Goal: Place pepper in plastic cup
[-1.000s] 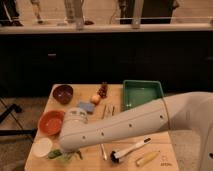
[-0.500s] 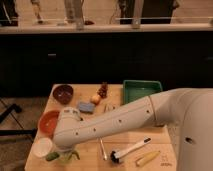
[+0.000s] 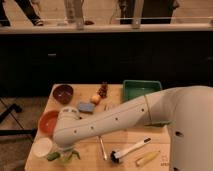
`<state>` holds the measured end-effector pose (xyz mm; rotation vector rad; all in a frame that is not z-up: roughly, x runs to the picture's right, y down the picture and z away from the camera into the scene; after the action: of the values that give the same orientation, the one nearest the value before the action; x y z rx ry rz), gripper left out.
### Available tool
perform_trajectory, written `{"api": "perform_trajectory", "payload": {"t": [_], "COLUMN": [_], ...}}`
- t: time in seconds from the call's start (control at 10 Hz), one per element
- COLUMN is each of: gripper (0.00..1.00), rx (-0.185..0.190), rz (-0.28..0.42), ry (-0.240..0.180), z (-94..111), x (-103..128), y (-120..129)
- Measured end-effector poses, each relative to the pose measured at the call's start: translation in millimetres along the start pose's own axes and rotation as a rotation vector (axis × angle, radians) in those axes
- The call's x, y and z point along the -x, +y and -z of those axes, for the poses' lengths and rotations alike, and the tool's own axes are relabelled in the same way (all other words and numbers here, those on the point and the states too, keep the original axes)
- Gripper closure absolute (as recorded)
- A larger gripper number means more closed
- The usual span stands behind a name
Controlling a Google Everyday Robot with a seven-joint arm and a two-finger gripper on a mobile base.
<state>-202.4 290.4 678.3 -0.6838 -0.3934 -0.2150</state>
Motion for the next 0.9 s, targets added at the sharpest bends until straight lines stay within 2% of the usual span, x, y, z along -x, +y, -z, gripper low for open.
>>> {"api": "perform_trajectory", "payload": {"t": [0.9], "gripper": [0.98], "rx": [0.004], "rz": [-0.007], "ry": [0.005], "z": [-3.4], "x": [-3.4], "y": [0.1]}}
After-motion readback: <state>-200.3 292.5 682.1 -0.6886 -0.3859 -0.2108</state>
